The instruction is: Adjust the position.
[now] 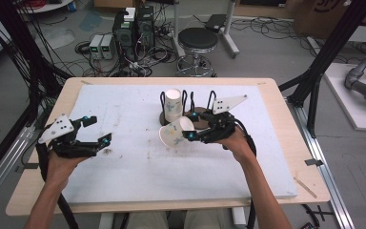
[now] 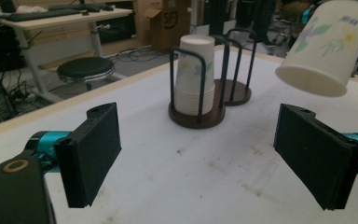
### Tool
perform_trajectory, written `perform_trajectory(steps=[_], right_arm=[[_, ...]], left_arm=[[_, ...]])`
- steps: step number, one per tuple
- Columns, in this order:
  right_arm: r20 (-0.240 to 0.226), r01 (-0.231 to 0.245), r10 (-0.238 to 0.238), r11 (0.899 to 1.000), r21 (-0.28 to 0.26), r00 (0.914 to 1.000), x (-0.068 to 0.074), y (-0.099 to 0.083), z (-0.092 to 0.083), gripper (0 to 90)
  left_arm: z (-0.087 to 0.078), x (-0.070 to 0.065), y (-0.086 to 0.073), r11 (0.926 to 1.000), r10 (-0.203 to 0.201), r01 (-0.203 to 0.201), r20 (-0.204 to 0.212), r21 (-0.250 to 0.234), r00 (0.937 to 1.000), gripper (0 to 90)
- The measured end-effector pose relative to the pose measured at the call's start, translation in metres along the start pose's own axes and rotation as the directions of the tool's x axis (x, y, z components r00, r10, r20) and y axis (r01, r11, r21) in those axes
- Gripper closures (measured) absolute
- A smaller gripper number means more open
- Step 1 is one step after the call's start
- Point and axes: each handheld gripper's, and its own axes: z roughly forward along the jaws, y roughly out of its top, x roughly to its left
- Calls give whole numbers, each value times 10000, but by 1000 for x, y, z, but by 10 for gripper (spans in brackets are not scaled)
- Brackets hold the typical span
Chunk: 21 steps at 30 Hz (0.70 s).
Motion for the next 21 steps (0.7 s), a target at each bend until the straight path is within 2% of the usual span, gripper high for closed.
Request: perform_trajectory(steps=[1,2,4,5,6,7,8,9,10,11,12,13,14,15,16,17,18,19,21], right_arm=[[-18,-10,10,10000,15,10000,0,0,0,376],[-55,8,-8,10000,7,10000,0,1,0,376],[-140,37,-37,10000,-13,9999,1,1,0,376],[-155,56,-56,10000,-12,9999,1,1,0,376],[-172,75,-76,10000,-24,9998,1,2,0,376],[-200,71,-73,10000,-70,9998,1,2,0,375],[-229,57,-59,9999,-88,9997,1,2,-1,376],[-282,105,-109,9998,-147,9995,1,3,-1,376],[-325,97,-104,9997,-214,9994,1,3,-1,376],[-349,79,-89,9996,-271,9994,1,3,-2,376],[-349,79,-89,9996,-271,9994,1,3,-2,376],[-377,104,-119,9992,-395,9992,0,4,-2,376],[-418,109,-127,9990,-423,9990,0,4,-3,376],[-426,80,-99,9990,-436,9990,0,4,-3,376],[-426,80,-99,9990,-436,9990,0,4,-3,376],[-469,116,-139,9988,-480,9988,0,4,-3,376],[-517,129,-154,9987,-492,9985,0,4,-3,376],[-517,129,-154,9987,-492,9985,0,4,-3,376],[-569,159,-188,9985,-518,9982,1,4,-2,376]], left_arm=[[2,3,8,10000,37,-34,639,-57,9980,145],[4,5,12,9999,62,-53,1044,-91,9945,144],[10,9,18,9999,74,-53,1961,-116,9806,141],[13,10,21,9998,127,-95,2334,-147,9723,142],[13,10,21,9998,127,-95,2334,-147,9723,141],[20,12,25,9995,270,-214,2971,-220,9545,141],[20,12,25,9995,270,-214,2971,-220,9545,141],[28,11,29,9994,295,-219,3512,-257,9358,142],[28,11,29,9994,295,-219,3512,-257,9358,142],[37,8,32,9988,461,-364,3870,-323,9209,142],[37,8,32,9988,461,-364,3870,-323,9209,141],[45,4,34,9985,509,-380,4156,-393,9081,142],[50,3,35,9985,524,-399,4267,-382,9029,141],[50,3,35,9985,524,-399,4267,-382,9029,142],[54,1,36,9986,507,-389,4375,-360,8978,142],[63,-3,38,9987,498,-384,4592,-341,8869,142],[67,-5,39,9988,479,-354,4749,-352,8787,142],[67,-5,39,9988,479,-354,4749,-352,8787,142],[76,-10,39,9988,438,-262,5063,-417,8613,141]])
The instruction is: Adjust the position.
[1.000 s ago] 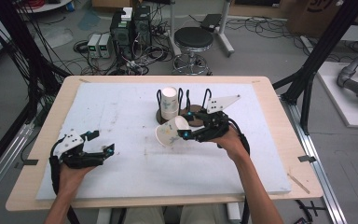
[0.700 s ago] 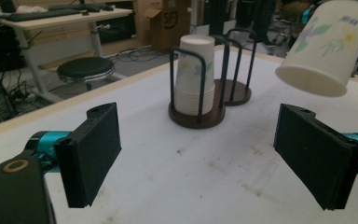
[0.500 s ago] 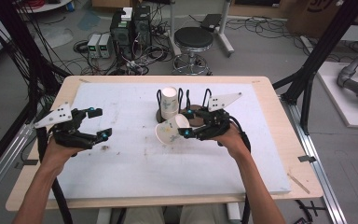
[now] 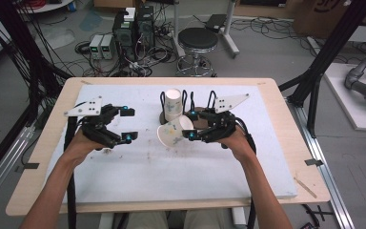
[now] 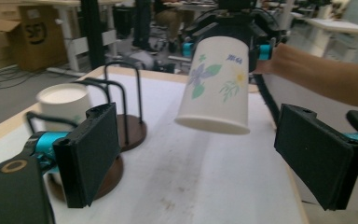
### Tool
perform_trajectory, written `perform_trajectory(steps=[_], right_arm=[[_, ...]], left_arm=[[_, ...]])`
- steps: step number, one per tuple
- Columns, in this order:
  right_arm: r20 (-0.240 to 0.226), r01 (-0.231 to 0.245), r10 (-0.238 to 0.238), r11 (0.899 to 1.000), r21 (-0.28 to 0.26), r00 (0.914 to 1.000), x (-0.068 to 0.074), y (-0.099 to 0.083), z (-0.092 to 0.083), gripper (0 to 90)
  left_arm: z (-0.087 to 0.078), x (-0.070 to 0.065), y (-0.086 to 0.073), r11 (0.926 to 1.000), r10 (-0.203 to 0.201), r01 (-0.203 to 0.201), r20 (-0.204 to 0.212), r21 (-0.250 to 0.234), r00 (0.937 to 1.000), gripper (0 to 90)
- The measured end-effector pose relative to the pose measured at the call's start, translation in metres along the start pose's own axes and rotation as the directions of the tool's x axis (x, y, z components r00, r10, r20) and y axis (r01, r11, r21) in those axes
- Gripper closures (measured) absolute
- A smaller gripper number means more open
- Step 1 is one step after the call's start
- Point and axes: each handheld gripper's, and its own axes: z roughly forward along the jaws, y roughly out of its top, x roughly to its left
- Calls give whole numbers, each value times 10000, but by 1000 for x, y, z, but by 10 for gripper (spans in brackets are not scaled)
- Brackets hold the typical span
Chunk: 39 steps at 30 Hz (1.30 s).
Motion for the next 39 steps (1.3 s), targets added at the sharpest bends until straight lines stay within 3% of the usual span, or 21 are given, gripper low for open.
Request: perform_trajectory(steps=[1,2,8,21,26,35,39], right_arm=[[0,0,0,10000,0,10000,0,0,0,376],[-72,-10,10,10000,-4,10000,1,0,1,376],[-131,18,-18,10000,-10,9999,1,1,4,376],[-241,75,-76,10000,-52,9997,2,1,6,376],[-279,40,-42,9999,-95,9996,2,1,4,376],[-329,74,-82,9997,-231,9994,2,2,2,376],[-388,86,-98,9995,-300,9992,2,2,2,376]], left_arm=[[4,0,0,10000,-24,25,147,-78,9999,141],[17,0,-1,9996,-1,20,660,-289,9978,140],[46,0,-2,9982,-7,91,1392,-599,9903,138],[81,0,-5,9989,-103,183,1796,-433,9837,136],[97,-2,-11,9999,-125,120,1875,36,9822,137],[102,-2,-13,9996,-125,74,1968,267,9804,143],[102,-2,-14,9992,-51,-30,2070,389,9783,191]])
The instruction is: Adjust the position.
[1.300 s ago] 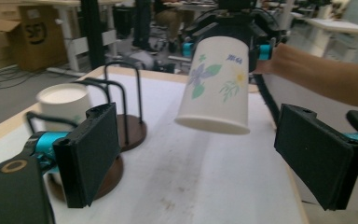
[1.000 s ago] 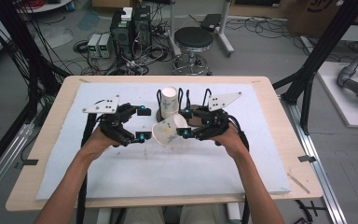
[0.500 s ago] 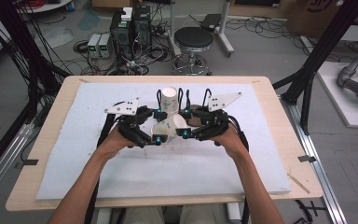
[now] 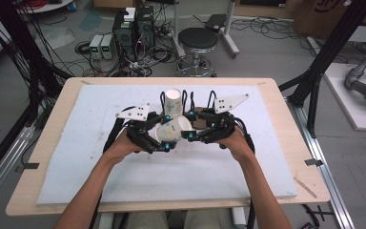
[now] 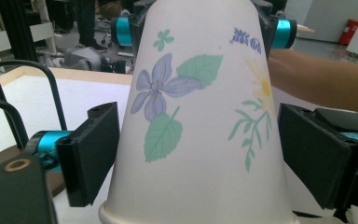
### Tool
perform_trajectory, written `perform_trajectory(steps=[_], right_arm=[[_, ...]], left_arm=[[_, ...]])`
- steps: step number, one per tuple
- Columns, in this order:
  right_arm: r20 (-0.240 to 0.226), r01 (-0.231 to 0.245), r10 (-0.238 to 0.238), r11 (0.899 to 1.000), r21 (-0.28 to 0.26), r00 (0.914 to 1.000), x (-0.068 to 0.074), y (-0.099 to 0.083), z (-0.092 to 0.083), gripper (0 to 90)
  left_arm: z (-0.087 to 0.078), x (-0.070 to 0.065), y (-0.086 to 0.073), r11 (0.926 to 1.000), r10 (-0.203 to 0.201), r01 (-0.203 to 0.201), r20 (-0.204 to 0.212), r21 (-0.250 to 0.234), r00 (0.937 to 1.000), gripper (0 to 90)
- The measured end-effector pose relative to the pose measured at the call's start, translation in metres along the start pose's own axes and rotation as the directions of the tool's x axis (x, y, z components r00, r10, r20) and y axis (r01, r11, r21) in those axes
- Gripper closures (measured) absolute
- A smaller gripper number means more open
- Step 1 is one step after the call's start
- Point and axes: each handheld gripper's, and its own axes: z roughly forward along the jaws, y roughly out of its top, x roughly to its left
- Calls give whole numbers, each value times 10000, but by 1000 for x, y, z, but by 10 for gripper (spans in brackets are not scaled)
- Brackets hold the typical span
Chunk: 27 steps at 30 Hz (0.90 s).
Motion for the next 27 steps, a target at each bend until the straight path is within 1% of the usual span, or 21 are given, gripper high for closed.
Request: perform_trajectory(steps=[2,3,7,8,11,17,18,19,20,21,22,23,27], right_arm=[[-19,13,-13,10000,-55,10000,0,0,0,376],[-60,68,-68,9999,-97,10000,0,0,-1,376],[-94,55,-56,9999,-103,9999,1,0,-1,378],[-102,58,-59,9999,-106,9999,1,0,-1,379],[-101,73,-74,9999,-99,9999,1,0,-1,379],[-153,86,-86,10000,-9,9998,1,0,0,369],[-138,16,-16,10000,-23,9999,2,0,1,321],[11,-42,42,10000,-80,10000,2,0,1,189],[318,-142,148,9998,-160,9994,3,0,2,145],[385,-273,278,9996,-116,9989,4,0,0,146],[312,-199,201,9998,-97,9993,4,0,-1,146],[231,-207,207,9998,-37,9995,5,-1,-2,146],[550,-116,95,9992,376,9984,8,-2,-10,146]], left_arm=[[0,0,0,10000,10,-10,27,50,10000,222],[-1,0,0,10000,82,-82,4,29,10000,247],[-2,-1,1,9999,141,-141,-17,-33,9999,278],[-3,-1,1,9998,206,-206,-31,9,9998,282],[-4,-2,2,9997,226,-226,-46,4,9997,291],[-5,-3,2,9995,281,-279,-99,147,9996,309],[-5,-3,2,9995,281,-279,-99,147,9996,309],[-6,-3,2,9995,290,-289,-110,138,9995,311],[-6,-3,3,9995,293,-292,-118,105,9995,311],[-7,-3,3,9994,323,-321,-137,120,9994,311],[-9,-4,3,9996,268,-266,-219,112,9994,311],[-10,-4,3,9994,296,-292,-238,184,9993,311],[-15,-5,5,9991,311,-296,-467,314,9984,311]])
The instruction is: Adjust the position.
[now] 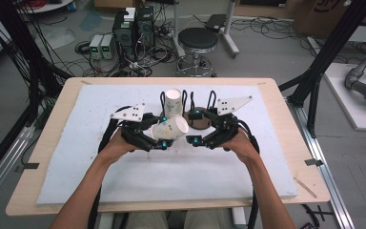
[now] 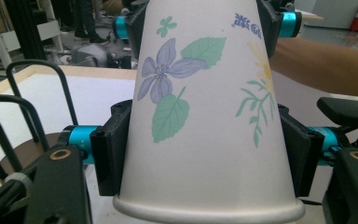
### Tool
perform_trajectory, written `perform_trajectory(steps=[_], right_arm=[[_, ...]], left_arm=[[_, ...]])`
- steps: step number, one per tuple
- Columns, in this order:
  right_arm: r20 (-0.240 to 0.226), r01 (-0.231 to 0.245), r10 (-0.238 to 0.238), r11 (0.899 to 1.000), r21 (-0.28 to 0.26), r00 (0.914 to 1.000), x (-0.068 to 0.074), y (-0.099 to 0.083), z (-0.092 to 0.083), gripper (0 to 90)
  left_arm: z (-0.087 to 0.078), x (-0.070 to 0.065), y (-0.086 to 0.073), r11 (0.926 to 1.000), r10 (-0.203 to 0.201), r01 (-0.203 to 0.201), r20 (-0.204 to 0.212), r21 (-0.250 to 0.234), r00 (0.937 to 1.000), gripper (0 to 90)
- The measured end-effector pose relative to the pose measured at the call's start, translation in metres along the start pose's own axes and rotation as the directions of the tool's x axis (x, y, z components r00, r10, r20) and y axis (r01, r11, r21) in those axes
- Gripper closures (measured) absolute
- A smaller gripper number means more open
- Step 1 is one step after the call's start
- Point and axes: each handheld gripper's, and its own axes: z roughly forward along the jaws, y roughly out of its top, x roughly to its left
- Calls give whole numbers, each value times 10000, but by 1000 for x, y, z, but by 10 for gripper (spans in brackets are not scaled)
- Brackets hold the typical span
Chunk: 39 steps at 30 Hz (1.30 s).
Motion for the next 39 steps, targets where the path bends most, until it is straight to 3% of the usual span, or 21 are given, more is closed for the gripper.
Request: perform_trajectory(steps=[5,8,9,10,12,13,14,15,16,17,18,19,20,21,22,23,24,26,27,35,39], right_arm=[[594,88,-133,9970,763,9981,2,-1,-9,147],[823,264,-406,9856,1672,9958,5,2,-11,150],[823,264,-406,9856,1672,9958,5,2,-11,150],[930,431,-659,9726,2286,9935,8,5,-10,152],[971,564,-880,9554,2898,9914,10,9,-7,154],[990,626,-987,9462,3175,9902,11,10,-6,155],[987,683,-1088,9355,3466,9892,12,12,-5,155],[987,702,-1143,9265,3698,9885,12,13,-3,156],[987,702,-1143,9265,3698,9885,12,13,-3,156],[982,797,-1285,9148,3959,9868,13,14,-1,156],[976,874,-1473,8858,4557,9843,15,17,3,156],[976,874,-1473,8858,4557,9843,15,17,3,156],[927,953,-1636,8582,5045,9822,16,20,6,157],[864,967,-1665,8442,5272,9823,17,21,7,157],[851,1024,-1765,8320,5453,9806,17,23,9,157],[851,1024,-1765,8320,5453,9806,17,23,9,157],[835,1047,-1870,8072,5809,9788,18,25,11,157],[804,1117,-1993,7906,6021,9766,18,27,12,157],[805,1119,-2010,7864,6075,9763,18,29,12,158],[660,1265,-2129,7723,6225,9748,18,32,20,161],[468,1346,-2161,7481,6498,9753,18,33,32,161]], left_arm=[[-6,-7,3,9966,117,-97,-235,823,9997,311],[-9,-10,8,9794,183,-107,-361,2016,9992,311],[-9,-10,8,9794,183,-107,-361,2016,9992,311],[-9,-11,13,9633,173,-79,-326,2682,9993,311],[-8,-12,19,9440,144,-52,-255,3300,9996,311],[-8,-12,19,9440,144,-52,-255,3300,9996,311],[-6,-13,25,9211,140,-84,-116,3892,9998,310],[-6,-13,25,9211,140,-84,-116,3892,9998,310],[-4,-13,28,9085,203,-150,-82,4176,9998,310],[-3,-13,31,8946,231,-195,-26,4464,9997,310],[0,-13,36,8681,303,-283,40,4955,9995,310],[0,-13,36,8681,303,-283,40,4955,9995,310],[1,-11,40,8392,349,-366,133,5425,9993,310],[2,-11,42,8269,347,-334,83,5613,9994,309],[2,-11,42,8269,347,-334,83,5613,9994,309],[3,-10,44,8089,433,-412,104,5865,9990,309],[3,-9,47,7990,391,-363,85,6003,9992,309],[3,-10,48,7979,405,-357,57,6017,9992,309],[2,-9,49,7904,447,-430,126,6111,9989,309],[9,-10,49,7854,489,-485,162,6171,9987,309],[19,-9,48,7819,471,-521,243,6212,9986,309]])
